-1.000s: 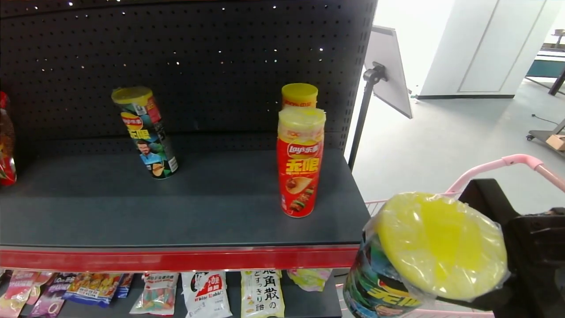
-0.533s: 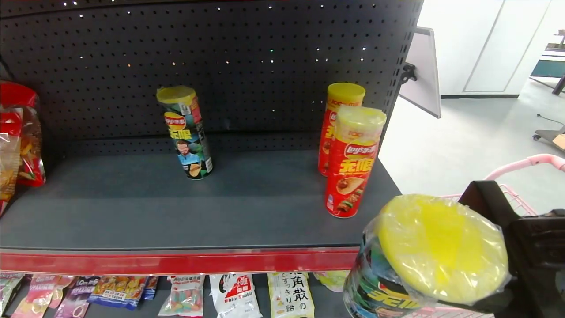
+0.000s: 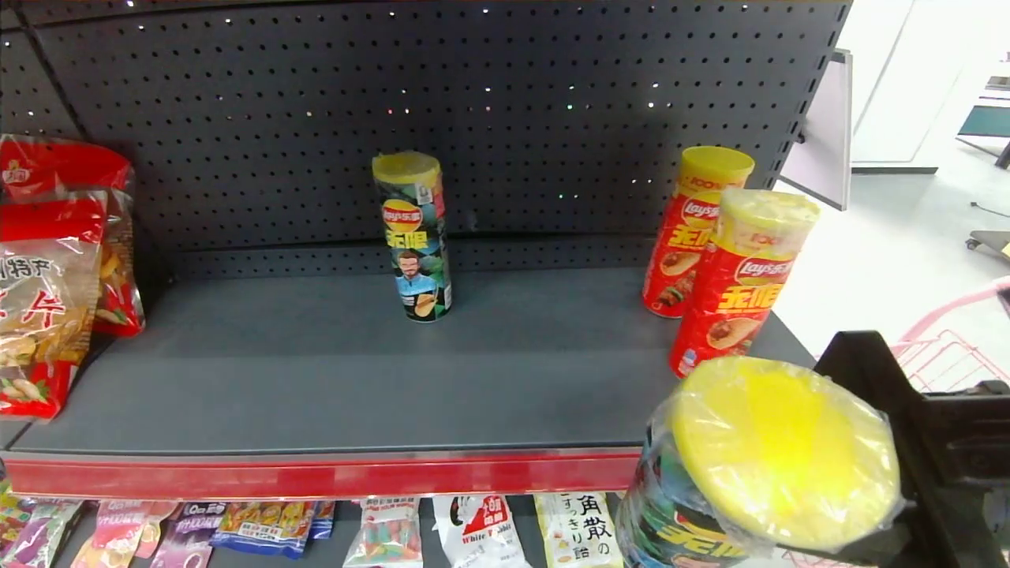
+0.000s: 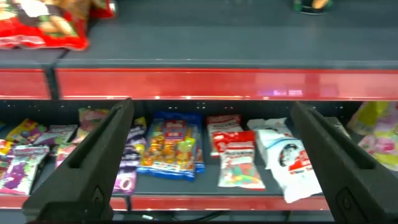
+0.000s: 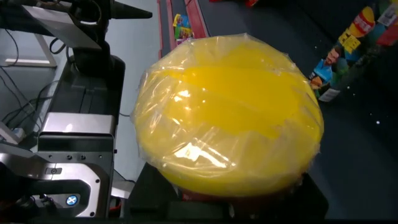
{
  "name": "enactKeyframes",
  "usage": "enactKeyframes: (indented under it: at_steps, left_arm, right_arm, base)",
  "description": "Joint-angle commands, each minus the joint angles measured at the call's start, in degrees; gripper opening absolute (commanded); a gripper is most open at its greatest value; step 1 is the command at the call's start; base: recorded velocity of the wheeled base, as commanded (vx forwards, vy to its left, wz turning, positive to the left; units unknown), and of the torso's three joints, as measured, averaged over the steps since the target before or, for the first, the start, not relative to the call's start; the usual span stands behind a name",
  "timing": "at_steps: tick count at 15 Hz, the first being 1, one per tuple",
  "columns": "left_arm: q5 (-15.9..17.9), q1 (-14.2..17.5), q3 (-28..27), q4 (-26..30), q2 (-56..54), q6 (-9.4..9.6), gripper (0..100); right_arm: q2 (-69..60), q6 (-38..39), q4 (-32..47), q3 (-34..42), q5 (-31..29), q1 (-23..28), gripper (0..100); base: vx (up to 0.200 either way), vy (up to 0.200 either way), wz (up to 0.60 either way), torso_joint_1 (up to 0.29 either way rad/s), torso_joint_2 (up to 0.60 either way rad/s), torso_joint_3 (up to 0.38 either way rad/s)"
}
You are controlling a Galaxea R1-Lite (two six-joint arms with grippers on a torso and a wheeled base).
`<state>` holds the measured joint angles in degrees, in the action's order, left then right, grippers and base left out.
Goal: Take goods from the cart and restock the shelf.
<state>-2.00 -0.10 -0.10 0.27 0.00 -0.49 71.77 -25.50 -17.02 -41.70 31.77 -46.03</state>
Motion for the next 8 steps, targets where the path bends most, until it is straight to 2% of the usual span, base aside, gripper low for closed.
enactKeyframes:
  at_steps: [1, 6, 8]
  left_arm:
    - [-0.02, 0.01, 0.01, 0.0, 0.0, -0.04, 100]
    - [-0.02, 0.01, 0.01, 0.0, 0.0, -0.04, 100]
    - [-0.02, 0.01, 0.01, 0.0, 0.0, -0.04, 100]
  right_arm:
    - [0.22, 0.01, -0.03, 0.13, 0.05, -0.02, 0]
    - [0.13, 0.01, -0.12, 0.83, 0.05, -0.02, 0]
    - [0.04, 0.1, -0.12, 0.83, 0.05, -0.02, 0]
  base:
    - [0.0, 0.2, 0.0, -0.002, 0.01, 0.002]
    - [0.0, 0.2, 0.0, 0.0, 0.0, 0.005]
    - [0.0, 0.0, 0.0, 0.0, 0.0, 0.0]
